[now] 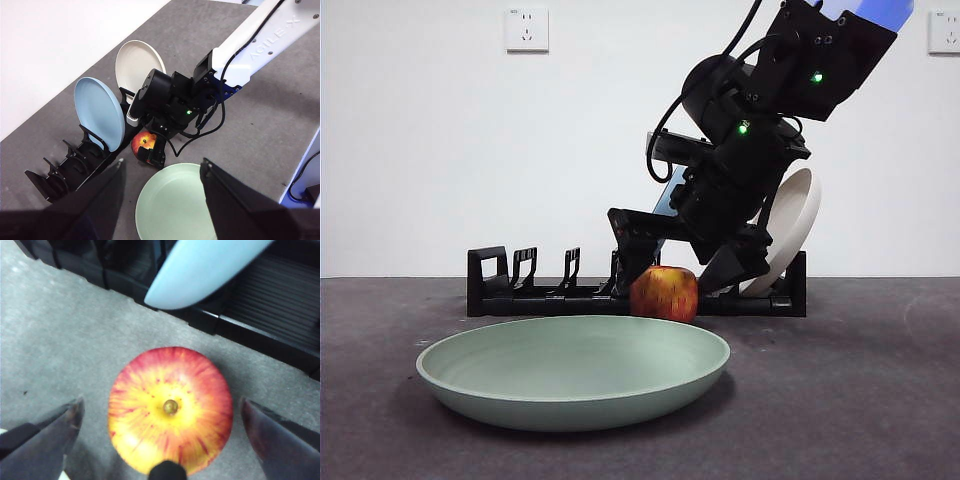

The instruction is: Take the green plate from the plate rack,put the plate on the table,take the apple from the table,put the apple in the plate

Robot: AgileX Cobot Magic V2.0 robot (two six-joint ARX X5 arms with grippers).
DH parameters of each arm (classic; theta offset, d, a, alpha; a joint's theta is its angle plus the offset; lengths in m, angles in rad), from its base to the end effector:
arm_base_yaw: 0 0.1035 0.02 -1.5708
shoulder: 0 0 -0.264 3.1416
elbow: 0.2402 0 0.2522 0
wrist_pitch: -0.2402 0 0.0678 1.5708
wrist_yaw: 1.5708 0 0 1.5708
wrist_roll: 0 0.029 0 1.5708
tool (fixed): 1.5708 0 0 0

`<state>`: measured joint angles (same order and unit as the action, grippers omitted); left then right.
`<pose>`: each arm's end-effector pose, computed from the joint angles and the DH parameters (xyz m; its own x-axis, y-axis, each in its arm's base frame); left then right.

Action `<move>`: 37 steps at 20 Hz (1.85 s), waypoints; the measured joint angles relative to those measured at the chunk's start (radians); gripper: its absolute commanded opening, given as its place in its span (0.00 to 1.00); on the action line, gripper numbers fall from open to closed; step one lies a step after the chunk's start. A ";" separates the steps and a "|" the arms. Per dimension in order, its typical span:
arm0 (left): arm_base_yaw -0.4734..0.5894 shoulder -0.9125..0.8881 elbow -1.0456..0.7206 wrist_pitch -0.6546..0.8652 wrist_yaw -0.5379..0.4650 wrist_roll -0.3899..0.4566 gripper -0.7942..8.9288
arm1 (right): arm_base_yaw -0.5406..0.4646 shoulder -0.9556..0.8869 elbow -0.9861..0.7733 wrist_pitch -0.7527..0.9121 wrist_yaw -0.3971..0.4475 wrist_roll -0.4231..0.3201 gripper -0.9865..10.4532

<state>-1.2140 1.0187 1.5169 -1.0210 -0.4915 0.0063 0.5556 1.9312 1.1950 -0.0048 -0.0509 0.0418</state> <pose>0.0648 -0.1348 0.4514 0.7090 -0.5509 -0.4402 0.6844 0.6881 0.2411 0.3444 0.2156 0.1652 0.5992 0.4319 -0.6741 -0.5342 0.8428 0.0651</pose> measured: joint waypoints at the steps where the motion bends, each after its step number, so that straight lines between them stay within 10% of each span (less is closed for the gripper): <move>1: 0.000 0.000 0.000 0.000 0.000 0.000 0.34 | 0.000 0.000 0.000 0.023 0.000 0.000 0.63; 6: 0.000 0.000 0.000 0.002 0.000 0.000 0.34 | 0.000 0.004 0.002 0.023 -0.001 0.011 0.54; 11: 0.000 0.000 0.000 0.002 0.000 0.000 0.34 | 0.000 0.027 0.002 0.021 0.001 0.027 0.08; 25: 0.000 0.000 0.000 0.002 0.000 -0.001 0.34 | 0.110 -0.424 0.002 -0.372 -0.001 -0.063 0.07; 37: 0.000 0.000 0.000 0.000 0.000 -0.009 0.34 | 0.307 -0.238 -0.085 -0.338 -0.016 -0.067 0.07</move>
<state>-1.2140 1.0187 1.5169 -1.0206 -0.4911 -0.0025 0.8627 1.6928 1.1099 -0.3428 -0.0666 -0.0254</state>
